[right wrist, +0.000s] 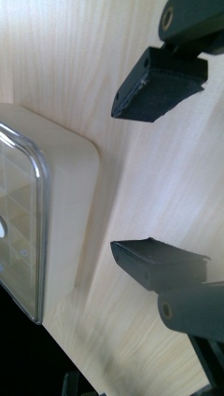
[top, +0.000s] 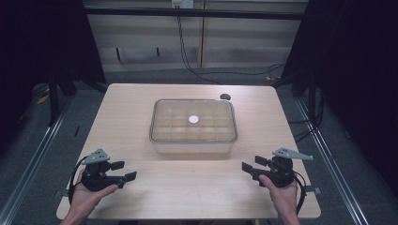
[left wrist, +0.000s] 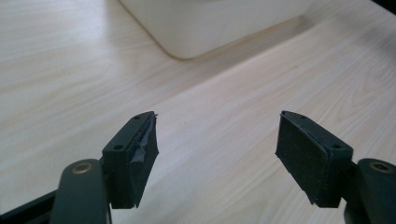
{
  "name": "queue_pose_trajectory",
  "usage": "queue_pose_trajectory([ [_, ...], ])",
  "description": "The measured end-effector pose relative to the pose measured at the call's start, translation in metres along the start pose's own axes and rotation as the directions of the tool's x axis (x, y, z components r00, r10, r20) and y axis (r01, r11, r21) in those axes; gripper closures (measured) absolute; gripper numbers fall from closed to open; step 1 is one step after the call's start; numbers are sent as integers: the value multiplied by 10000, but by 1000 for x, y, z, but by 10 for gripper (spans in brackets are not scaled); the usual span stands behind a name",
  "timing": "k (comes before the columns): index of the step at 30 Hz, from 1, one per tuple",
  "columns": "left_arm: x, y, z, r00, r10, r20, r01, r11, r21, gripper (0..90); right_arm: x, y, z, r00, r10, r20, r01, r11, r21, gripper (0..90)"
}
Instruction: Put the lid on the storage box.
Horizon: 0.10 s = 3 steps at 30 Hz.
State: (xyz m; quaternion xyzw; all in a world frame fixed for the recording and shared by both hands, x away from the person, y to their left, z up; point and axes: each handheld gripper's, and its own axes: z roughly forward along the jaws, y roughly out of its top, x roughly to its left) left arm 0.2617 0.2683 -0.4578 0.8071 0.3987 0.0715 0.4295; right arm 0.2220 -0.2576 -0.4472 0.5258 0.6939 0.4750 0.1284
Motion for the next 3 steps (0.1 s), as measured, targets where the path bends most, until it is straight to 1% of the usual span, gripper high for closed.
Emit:
queue_pose_trajectory([
  [1, 1, -5, 0, 10000, -55, -24, 55, 10000, 69, 288, 0, -2, -1, 10000, 21, 9, -21, 10000, -21, 294],
  [3, 4, -12, 4, 9995, -322, 49, 320, 9990, 322, 283, -2, -8, -4, 9999, -11, 138, 14, 9998, -197, 284],
])
